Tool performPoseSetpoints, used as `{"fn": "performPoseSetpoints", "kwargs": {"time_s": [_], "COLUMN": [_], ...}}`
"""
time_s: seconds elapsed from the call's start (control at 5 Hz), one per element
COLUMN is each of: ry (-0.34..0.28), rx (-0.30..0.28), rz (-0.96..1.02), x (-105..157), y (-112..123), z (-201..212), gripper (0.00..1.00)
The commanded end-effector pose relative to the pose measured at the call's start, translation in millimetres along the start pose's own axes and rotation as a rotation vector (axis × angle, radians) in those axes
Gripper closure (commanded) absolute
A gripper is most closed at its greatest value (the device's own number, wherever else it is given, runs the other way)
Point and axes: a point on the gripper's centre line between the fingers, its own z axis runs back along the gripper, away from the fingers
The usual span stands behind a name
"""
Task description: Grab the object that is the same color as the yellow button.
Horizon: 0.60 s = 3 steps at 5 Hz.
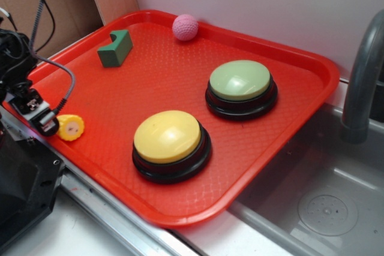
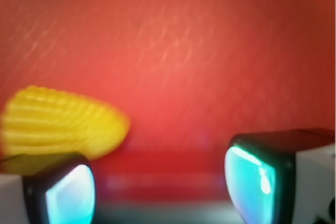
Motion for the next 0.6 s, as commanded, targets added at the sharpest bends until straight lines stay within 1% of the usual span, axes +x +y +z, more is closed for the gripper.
{"fn": "performPoseSetpoints", "kwargs": {"time_s": [0.0,0.2,0.4], "ry": [-0.122,-0.124,-0.119], "rx": [0.045,-0.005,0.041], "rz": [-0.045,-0.029,-0.167], "x": [43.9,48.9,41.1], "y": [28.6,35.0,24.5], "z": [11.6,29.1,52.8], "gripper": [0.0,0.0,0.0]}}
